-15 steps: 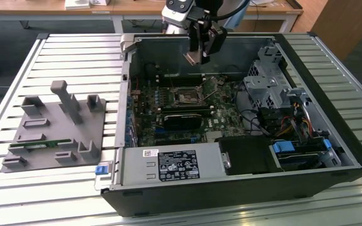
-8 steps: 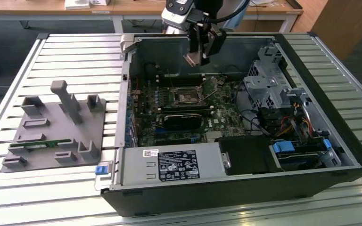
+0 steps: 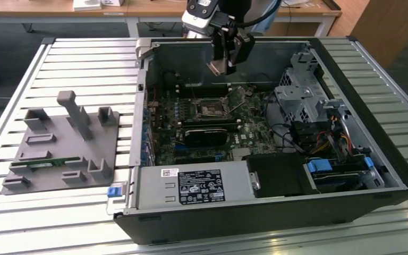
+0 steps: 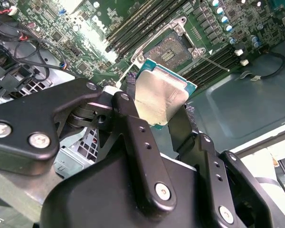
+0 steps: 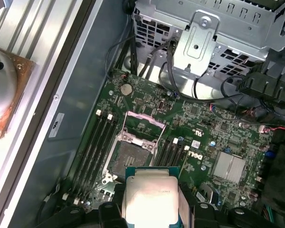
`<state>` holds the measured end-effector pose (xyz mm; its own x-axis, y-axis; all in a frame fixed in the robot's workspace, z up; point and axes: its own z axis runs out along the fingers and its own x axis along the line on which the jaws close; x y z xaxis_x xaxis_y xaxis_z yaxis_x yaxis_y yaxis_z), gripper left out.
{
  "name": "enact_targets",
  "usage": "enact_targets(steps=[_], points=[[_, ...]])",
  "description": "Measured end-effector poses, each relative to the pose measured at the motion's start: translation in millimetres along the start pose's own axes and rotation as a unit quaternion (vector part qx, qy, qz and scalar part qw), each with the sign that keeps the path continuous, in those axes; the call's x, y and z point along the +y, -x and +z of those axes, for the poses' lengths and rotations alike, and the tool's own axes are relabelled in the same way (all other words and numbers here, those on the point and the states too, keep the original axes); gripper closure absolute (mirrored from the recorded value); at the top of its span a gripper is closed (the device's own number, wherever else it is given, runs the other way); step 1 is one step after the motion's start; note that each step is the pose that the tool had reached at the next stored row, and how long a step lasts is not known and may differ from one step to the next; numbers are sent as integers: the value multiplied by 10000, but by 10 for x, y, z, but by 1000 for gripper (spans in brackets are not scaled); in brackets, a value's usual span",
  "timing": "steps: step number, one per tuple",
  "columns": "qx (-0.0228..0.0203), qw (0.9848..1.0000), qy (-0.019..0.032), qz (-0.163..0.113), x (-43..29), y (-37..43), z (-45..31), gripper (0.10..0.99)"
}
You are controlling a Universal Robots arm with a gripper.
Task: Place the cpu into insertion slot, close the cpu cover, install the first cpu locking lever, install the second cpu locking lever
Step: 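Place the cpu into insertion slot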
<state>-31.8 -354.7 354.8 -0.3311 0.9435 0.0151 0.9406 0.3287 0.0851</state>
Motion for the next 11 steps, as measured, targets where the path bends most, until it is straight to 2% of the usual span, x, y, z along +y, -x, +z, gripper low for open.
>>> enact_targets(steps=[11], points=[[-3, 10000, -1, 18, -4, 1, 41, 561]])
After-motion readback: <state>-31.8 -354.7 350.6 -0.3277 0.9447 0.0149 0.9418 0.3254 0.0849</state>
